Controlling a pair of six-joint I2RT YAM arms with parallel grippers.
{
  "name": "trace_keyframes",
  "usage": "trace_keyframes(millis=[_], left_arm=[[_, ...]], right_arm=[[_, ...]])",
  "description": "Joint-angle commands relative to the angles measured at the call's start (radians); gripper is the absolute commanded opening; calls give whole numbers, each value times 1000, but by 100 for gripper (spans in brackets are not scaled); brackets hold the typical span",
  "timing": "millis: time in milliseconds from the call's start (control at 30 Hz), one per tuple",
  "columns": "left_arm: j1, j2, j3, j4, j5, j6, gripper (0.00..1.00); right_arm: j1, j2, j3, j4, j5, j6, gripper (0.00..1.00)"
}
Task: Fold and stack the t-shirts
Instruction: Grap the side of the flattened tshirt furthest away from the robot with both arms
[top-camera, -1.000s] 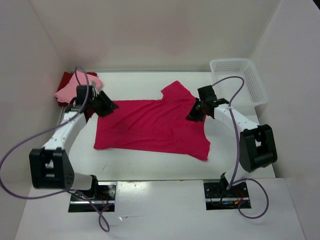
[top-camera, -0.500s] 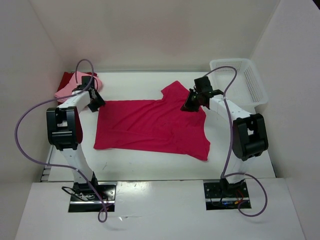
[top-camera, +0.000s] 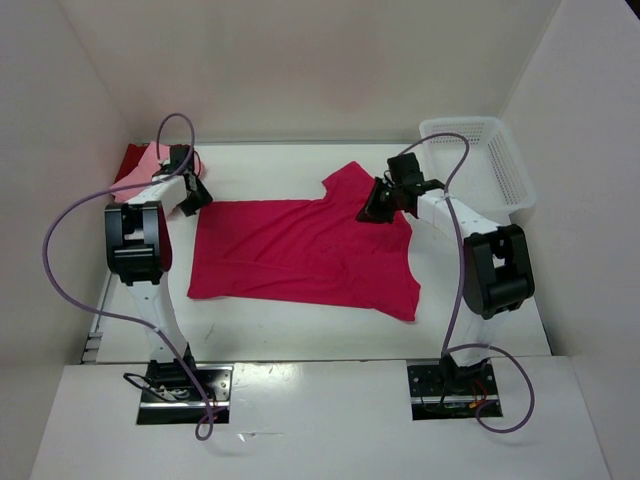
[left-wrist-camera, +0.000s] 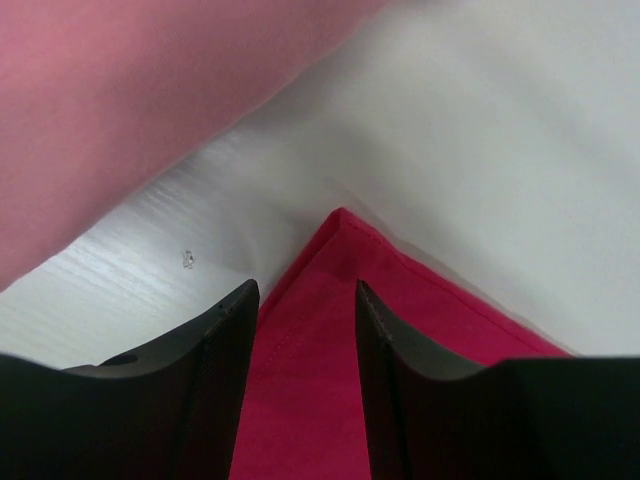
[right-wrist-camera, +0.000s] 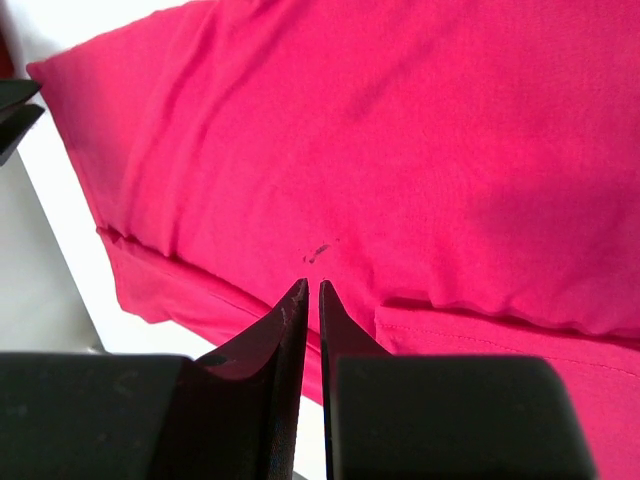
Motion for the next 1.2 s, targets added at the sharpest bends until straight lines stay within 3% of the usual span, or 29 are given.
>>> trace_keyframes(millis=[0,333,633,767,867,967,1067,1167], left_arm=[[-2,9,67,48,20,21,51],[-23,103,155,18,-14,21,54],[-23,112,136,27,-32,21,71],[-23,112,136,27,-52,21,73],[-23,112,136,39,-37,39,88],[-33,121,136,39,-37,39,82],[-33,121,146,39,-47,39,100],[-33,121,136,39,-47,30,100]], right_arm=[[-6,9,34,53,-32,-23,13],[16,29,16,53,-20,-23,13],[16,29,25,44,-1,-23,16],[16,39,25,44,8,-23,16],[16,39,36,44,8,-23,17],[16,48,45,44,8,-23,18],[16,59,45,44,8,-23,18],[16,68,45,53,8,-23,18]])
